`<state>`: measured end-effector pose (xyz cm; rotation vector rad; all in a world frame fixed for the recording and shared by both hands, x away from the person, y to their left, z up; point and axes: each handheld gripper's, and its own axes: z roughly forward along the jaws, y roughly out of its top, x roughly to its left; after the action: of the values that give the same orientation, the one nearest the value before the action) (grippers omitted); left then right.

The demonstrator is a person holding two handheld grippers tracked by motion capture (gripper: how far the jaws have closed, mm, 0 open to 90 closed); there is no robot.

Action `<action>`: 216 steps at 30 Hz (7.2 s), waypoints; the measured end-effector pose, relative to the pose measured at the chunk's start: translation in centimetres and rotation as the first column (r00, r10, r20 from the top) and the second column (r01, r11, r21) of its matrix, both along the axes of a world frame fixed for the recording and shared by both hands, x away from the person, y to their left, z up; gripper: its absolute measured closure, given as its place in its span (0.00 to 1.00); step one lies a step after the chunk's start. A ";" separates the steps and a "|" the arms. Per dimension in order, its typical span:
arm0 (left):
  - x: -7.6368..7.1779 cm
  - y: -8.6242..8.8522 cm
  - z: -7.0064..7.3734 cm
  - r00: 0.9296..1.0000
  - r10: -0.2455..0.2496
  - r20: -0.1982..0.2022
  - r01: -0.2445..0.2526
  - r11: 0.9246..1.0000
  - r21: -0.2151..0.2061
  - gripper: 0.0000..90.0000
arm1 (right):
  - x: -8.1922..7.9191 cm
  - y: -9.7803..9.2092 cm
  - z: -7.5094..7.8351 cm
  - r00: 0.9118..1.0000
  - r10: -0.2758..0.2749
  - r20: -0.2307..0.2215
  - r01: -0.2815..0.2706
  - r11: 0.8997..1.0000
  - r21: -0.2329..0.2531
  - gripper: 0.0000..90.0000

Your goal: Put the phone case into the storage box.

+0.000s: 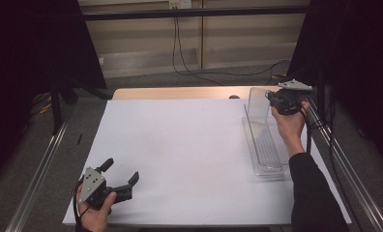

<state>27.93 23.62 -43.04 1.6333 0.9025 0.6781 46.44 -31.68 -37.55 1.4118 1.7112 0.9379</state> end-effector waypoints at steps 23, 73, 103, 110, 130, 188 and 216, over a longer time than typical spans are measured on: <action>0.0 -0.2 0.0 1.000 -0.006 -0.003 0.006 1.000 0.002 0.02 | -0.1 -0.8 -0.2 0.996 0.036 -0.087 -0.038 0.999 -0.024 0.94; 0.4 -0.1 -0.3 1.000 -0.002 -0.003 0.003 1.000 0.028 0.02 | 2.1 -1.3 -0.7 0.999 0.001 -0.048 -0.001 1.000 -0.005 0.93; 0.2 -0.3 -0.2 1.000 -0.006 -0.003 0.006 1.000 0.015 0.02 | 1.9 -1.8 -0.7 0.999 -0.006 -0.044 0.007 1.000 0.029 0.85; 0.2 -0.2 -0.2 1.000 -0.004 -0.005 0.004 1.000 0.017 0.02 | 1.8 -1.7 -0.6 1.000 -0.006 -0.029 0.007 0.999 0.038 0.76; 0.2 -0.2 -0.2 1.000 -0.003 -0.003 0.003 1.000 0.017 0.02 | 1.4 -1.7 -0.6 0.999 0.008 -0.038 -0.006 0.998 0.060 0.47; 0.4 0.2 -0.1 1.000 0.020 0.011 -0.020 1.000 -0.006 0.03 | -3.0 -2.8 -1.3 0.997 0.028 0.070 -0.036 0.994 0.107 0.02; 0.3 0.1 -0.1 1.000 0.006 0.009 -0.006 1.000 -0.020 0.02 | -8.0 -3.2 -1.4 0.984 0.060 0.166 -0.088 0.982 0.168 0.00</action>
<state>28.28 23.76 -43.10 1.6096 0.9050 0.6782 38.45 -34.84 -38.93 1.3496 1.6028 1.2352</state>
